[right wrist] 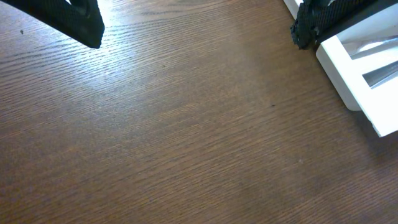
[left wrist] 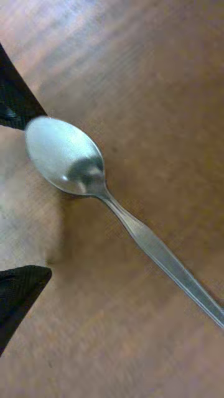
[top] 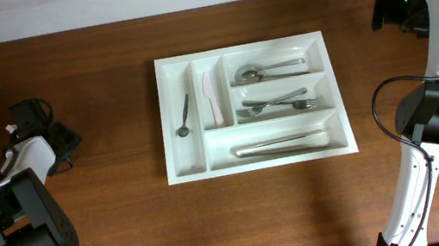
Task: Pack container
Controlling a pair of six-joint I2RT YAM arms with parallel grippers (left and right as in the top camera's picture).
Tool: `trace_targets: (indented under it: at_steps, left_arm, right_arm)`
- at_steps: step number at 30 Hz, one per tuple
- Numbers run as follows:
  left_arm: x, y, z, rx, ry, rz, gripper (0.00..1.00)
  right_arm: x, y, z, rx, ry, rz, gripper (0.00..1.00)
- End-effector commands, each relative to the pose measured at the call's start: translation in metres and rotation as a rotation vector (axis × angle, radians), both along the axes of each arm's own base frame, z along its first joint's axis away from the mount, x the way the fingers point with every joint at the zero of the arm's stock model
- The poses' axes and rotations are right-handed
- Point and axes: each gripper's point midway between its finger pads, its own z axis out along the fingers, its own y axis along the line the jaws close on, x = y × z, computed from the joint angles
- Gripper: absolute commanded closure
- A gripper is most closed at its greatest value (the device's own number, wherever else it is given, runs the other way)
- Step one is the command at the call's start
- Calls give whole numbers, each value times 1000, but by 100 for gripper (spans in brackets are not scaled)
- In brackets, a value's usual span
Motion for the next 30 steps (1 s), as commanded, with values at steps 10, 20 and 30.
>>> trace_targets:
  at_steps: [10,20,30]
  left_arm:
    - [0,10,-25,-107,-43,91,37]
    - [0,8,-26,-118,-44,86,86]
    - [6,-3,-25,-176,-71,56,98]
  right_arm:
    - [2,3,14,-6,-33,13,1]
    - [2,3,14,-6,-33,13,1]
    - [2,3,14,-6,-33,13,1]
